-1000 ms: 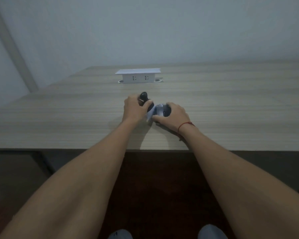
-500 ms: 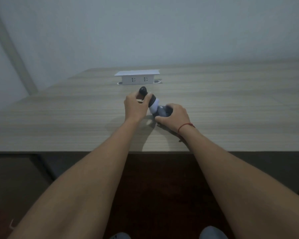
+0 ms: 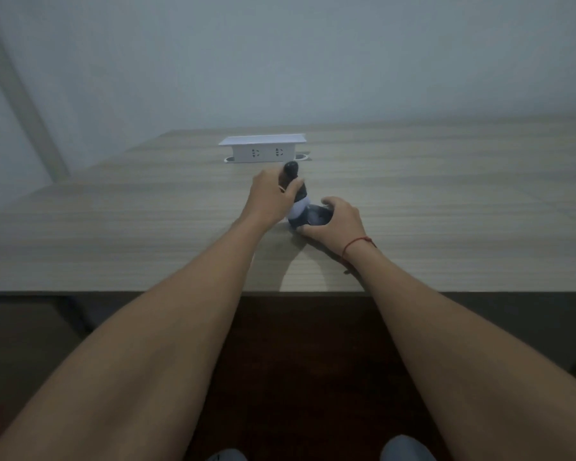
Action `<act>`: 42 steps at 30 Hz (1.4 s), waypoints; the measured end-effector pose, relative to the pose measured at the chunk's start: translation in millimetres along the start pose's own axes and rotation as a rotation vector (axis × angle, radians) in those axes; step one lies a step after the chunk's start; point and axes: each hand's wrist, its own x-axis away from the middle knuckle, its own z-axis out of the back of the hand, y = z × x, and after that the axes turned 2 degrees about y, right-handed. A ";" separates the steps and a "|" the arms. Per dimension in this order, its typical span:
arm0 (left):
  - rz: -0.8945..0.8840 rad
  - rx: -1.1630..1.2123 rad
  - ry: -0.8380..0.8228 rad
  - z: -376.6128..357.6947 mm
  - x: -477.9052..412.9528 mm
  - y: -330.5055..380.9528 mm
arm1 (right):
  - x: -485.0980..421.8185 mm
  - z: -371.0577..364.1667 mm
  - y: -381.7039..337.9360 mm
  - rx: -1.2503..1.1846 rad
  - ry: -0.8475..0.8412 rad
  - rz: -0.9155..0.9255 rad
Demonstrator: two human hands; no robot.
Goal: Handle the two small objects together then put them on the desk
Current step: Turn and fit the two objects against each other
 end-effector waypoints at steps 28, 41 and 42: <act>0.029 -0.130 0.028 -17.0 -3.6 10.3 | -1.0 1.2 0.9 0.002 -0.002 0.006; -0.019 0.023 0.041 -18.0 -1.9 15.2 | -1.2 0.3 0.1 -0.016 0.001 -0.025; -0.010 0.007 0.039 -19.3 1.4 11.7 | -1.2 -0.5 1.0 -0.014 0.002 -0.028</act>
